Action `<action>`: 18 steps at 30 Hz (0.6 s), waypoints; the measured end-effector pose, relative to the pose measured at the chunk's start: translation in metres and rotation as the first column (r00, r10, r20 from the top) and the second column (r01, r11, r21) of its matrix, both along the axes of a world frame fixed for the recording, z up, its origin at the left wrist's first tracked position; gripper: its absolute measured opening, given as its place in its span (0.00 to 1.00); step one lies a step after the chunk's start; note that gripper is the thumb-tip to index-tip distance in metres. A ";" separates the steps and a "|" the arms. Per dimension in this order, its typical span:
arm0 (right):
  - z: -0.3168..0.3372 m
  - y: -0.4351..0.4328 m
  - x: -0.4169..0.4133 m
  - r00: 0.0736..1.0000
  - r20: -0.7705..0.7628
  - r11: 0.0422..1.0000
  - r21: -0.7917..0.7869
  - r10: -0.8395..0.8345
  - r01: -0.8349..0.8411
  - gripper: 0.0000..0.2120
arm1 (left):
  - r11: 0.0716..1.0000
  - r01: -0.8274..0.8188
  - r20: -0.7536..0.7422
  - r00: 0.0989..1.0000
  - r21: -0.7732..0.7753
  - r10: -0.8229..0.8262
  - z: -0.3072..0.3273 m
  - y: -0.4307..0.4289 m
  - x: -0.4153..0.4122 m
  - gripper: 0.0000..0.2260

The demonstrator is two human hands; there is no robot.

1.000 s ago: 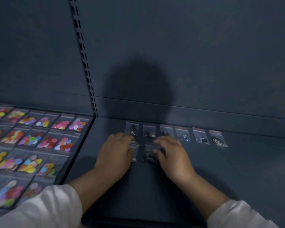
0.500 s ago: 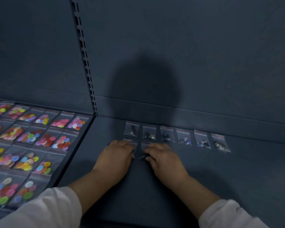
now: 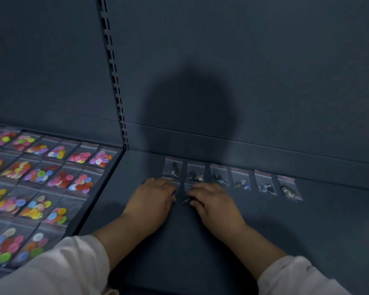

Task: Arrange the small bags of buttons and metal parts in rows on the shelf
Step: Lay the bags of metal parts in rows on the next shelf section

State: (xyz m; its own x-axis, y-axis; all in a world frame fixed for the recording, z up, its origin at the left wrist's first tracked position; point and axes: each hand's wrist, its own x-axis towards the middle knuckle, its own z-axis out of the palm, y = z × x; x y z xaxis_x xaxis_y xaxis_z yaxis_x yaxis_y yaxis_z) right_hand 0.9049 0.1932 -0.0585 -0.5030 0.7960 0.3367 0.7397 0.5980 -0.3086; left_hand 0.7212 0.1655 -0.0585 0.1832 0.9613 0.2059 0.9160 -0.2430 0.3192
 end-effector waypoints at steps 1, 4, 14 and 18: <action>0.000 0.000 0.000 1.000 0.005 1.000 -0.003 0.003 -0.003 0.09 | 1.000 -0.001 -0.002 1.000 0.000 0.001 0.000 0.000 0.000 0.11; 0.001 0.000 0.000 1.000 0.005 0.999 -0.051 0.003 -0.003 0.09 | 1.000 -0.006 -0.006 1.000 -0.021 0.006 0.001 0.003 -0.001 0.12; 0.012 -0.004 -0.001 1.000 -0.009 0.994 -0.108 -0.009 0.008 0.11 | 0.999 -0.020 0.026 0.999 -0.039 0.021 0.011 -0.004 0.000 0.19; 0.019 -0.006 -0.006 1.000 0.007 0.997 -0.081 0.009 -0.008 0.11 | 0.999 -0.041 0.027 0.999 -0.012 0.042 0.020 -0.013 -0.005 0.18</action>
State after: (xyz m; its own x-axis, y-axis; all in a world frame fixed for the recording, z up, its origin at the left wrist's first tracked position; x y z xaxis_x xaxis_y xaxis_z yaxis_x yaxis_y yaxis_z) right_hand 0.8988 0.1875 -0.0396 -0.5125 0.8161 0.2670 0.7371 0.5776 -0.3507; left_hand 0.7162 0.1529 -0.0383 0.1375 0.9702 0.1993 0.9161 -0.2011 0.3468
